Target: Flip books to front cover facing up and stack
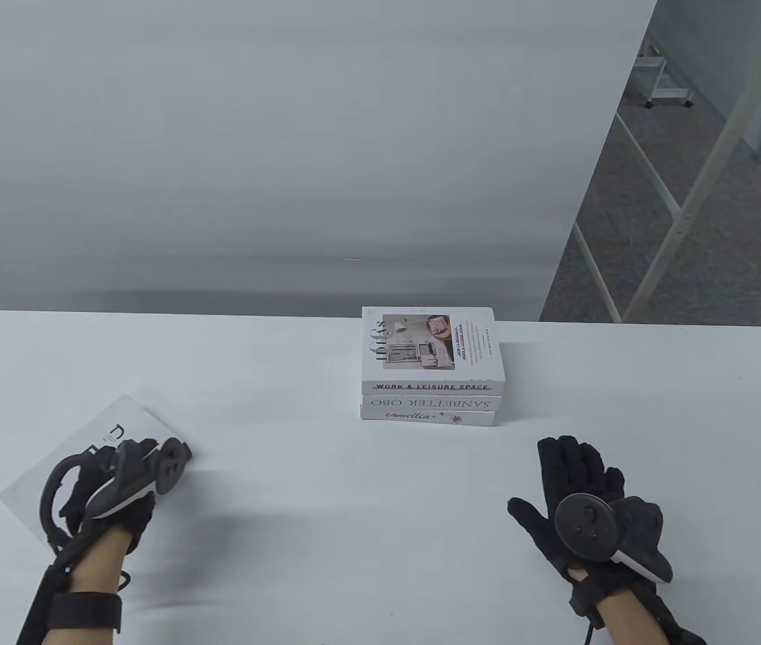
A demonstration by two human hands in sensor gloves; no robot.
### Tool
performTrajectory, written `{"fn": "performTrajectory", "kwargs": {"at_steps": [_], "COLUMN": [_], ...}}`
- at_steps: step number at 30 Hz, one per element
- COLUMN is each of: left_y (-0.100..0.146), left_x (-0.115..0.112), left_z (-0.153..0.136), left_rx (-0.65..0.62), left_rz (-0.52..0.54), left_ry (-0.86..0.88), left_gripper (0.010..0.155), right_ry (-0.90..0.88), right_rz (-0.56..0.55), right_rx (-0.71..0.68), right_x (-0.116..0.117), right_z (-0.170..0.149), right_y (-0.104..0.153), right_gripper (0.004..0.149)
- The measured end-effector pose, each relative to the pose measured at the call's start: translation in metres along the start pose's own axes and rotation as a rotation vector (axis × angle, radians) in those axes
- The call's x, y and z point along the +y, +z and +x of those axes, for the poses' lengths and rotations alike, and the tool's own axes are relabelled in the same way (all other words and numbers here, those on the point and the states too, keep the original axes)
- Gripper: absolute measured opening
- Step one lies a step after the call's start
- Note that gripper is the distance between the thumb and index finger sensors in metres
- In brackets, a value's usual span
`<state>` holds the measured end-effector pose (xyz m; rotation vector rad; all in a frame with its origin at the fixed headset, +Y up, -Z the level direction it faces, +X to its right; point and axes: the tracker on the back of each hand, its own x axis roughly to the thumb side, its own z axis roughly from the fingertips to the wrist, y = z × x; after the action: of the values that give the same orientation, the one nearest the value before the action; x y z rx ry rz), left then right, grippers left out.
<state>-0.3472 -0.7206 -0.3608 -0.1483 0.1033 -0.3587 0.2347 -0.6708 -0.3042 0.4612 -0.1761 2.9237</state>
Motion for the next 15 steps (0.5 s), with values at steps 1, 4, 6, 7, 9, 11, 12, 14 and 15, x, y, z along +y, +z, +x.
{"fn": "performTrajectory", "kwargs": {"at_steps": [1, 4, 6, 7, 9, 11, 12, 14, 15], "left_y": [-0.001, -0.007, -0.011, -0.013, -0.018, -0.023, -0.024, -0.028, -0.030], "left_x": [-0.004, -0.017, -0.022, -0.024, -0.030, -0.035, -0.037, -0.041, -0.042], "left_z": [-0.006, -0.021, -0.026, -0.027, -0.031, -0.036, -0.038, -0.040, -0.041], "left_rx": [0.013, 0.020, 0.009, -0.008, -0.034, -0.045, -0.045, -0.040, -0.039], "left_rz": [-0.010, -0.018, -0.037, -0.048, -0.105, -0.187, -0.207, -0.241, -0.248], "left_ry": [-0.003, -0.037, -0.085, -0.106, -0.150, -0.098, -0.064, -0.028, -0.049], "left_gripper": [0.052, 0.050, 0.053, 0.055, 0.059, 0.065, 0.067, 0.069, 0.069], "right_ry": [0.002, 0.005, 0.012, 0.014, 0.018, 0.015, 0.012, 0.009, 0.008], "right_rz": [0.002, -0.008, -0.019, -0.018, -0.012, -0.003, -0.001, 0.002, 0.000], "right_rx": [-0.004, -0.015, -0.019, -0.019, -0.017, -0.009, -0.007, -0.006, -0.006], "right_x": [0.000, 0.001, 0.001, 0.001, 0.002, 0.002, 0.003, 0.004, 0.004], "right_z": [0.001, 0.006, 0.008, 0.008, 0.007, 0.005, 0.005, 0.003, 0.003], "right_y": [0.000, -0.001, -0.001, -0.001, -0.001, -0.001, -0.001, -0.001, -0.001], "right_gripper": [0.086, 0.087, 0.088, 0.087, 0.087, 0.087, 0.087, 0.087, 0.087]}}
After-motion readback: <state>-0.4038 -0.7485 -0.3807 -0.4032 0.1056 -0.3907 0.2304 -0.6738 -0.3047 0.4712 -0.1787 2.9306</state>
